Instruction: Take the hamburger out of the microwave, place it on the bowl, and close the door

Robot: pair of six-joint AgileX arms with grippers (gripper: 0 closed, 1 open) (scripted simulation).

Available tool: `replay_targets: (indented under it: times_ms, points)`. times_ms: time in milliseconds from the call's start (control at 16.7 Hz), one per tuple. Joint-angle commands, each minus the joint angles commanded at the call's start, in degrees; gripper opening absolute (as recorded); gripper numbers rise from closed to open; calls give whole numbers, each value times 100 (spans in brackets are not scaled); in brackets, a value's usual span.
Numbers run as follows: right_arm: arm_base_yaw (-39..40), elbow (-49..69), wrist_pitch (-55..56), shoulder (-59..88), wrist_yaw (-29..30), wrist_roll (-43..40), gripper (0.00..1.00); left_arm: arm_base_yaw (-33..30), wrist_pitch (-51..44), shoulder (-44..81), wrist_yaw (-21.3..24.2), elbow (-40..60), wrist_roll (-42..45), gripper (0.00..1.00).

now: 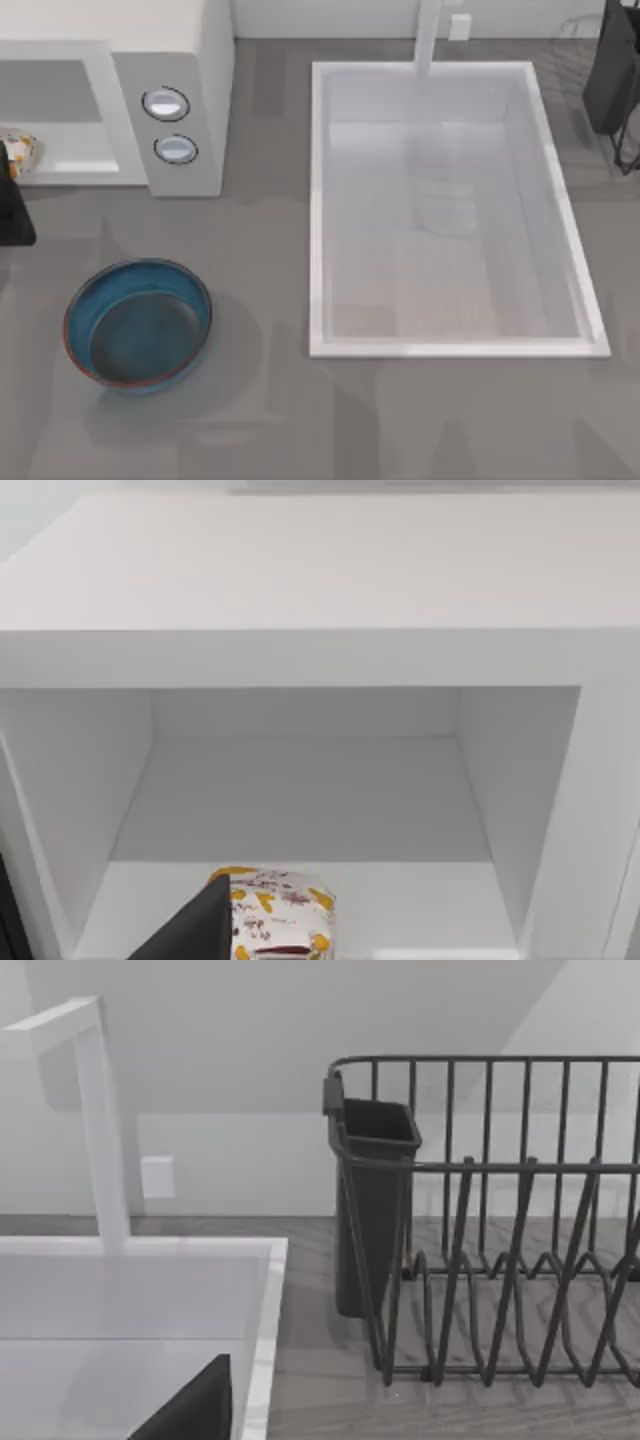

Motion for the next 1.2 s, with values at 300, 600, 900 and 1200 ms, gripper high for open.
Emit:
replay_targets:
  times_ms: [300,600,900,1200]
  points:
    - [0,0,0,0,0,0,100,243,1523,2971,280,1010,110,100]
    - [0,0,0,0,0,0,100,473,2960,5773,544,1962,214,100]
    - [0,0,0,0,0,0,100,648,4059,7918,746,2691,294,100]
    - [0,0,0,0,0,0,100,730,4571,8916,841,3030,331,100]
